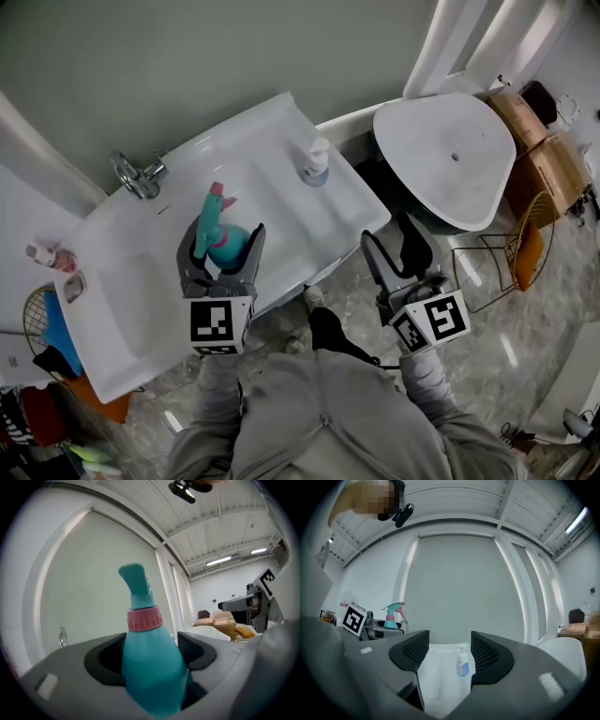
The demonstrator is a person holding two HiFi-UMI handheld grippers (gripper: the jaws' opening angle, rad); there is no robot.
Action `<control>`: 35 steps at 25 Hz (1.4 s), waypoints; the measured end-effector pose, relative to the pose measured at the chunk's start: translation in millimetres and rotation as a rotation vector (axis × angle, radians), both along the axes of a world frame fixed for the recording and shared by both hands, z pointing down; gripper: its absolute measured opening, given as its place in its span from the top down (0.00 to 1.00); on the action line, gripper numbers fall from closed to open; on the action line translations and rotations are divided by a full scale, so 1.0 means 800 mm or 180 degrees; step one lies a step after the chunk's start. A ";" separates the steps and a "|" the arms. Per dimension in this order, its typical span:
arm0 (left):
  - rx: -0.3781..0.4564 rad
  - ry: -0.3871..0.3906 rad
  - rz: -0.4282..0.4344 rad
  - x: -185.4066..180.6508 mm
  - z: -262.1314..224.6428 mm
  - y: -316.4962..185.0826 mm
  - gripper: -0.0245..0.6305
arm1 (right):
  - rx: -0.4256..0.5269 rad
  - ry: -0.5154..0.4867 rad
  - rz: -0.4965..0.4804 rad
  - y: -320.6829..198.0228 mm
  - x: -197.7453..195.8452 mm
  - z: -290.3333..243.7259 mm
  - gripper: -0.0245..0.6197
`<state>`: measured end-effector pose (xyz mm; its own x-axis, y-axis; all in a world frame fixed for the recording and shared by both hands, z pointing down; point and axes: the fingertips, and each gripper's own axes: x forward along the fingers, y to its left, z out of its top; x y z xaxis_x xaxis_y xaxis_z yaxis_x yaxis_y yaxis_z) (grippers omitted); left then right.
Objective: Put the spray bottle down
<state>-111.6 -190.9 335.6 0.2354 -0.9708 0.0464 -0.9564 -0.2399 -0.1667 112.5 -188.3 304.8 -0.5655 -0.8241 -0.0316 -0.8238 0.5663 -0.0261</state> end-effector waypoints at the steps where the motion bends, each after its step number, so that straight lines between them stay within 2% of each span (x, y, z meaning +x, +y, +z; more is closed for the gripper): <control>1: 0.0001 -0.0001 -0.0017 -0.002 0.002 -0.014 0.38 | 0.0013 -0.0007 -0.0030 -0.015 -0.002 -0.002 0.54; 10: -0.0037 0.0082 -0.0099 -0.016 0.035 -0.164 0.38 | 0.0109 -0.0069 -0.0357 -0.145 -0.025 -0.019 0.54; 16: -0.0038 0.0133 -0.0046 -0.019 0.064 -0.261 0.38 | 0.0037 -0.0015 -0.0364 -0.211 -0.021 -0.008 0.54; 19: -0.0027 0.0074 0.0001 -0.016 0.078 -0.300 0.38 | 0.0005 0.0004 -0.0336 -0.233 -0.017 -0.003 0.54; 27: -0.0100 0.0068 0.0104 0.000 0.119 -0.373 0.38 | -0.0061 0.0058 -0.0267 -0.271 -0.005 0.007 0.54; 35: -0.0188 0.0035 0.0228 0.022 0.156 -0.407 0.38 | -0.0108 0.0096 -0.0212 -0.292 0.000 0.020 0.54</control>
<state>-94.0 -516.3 460.7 0.3051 -0.9471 0.0999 -0.9381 -0.3170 -0.1399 112.6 -421.7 321.2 -0.6194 -0.7850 0.0136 -0.7850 0.6191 -0.0219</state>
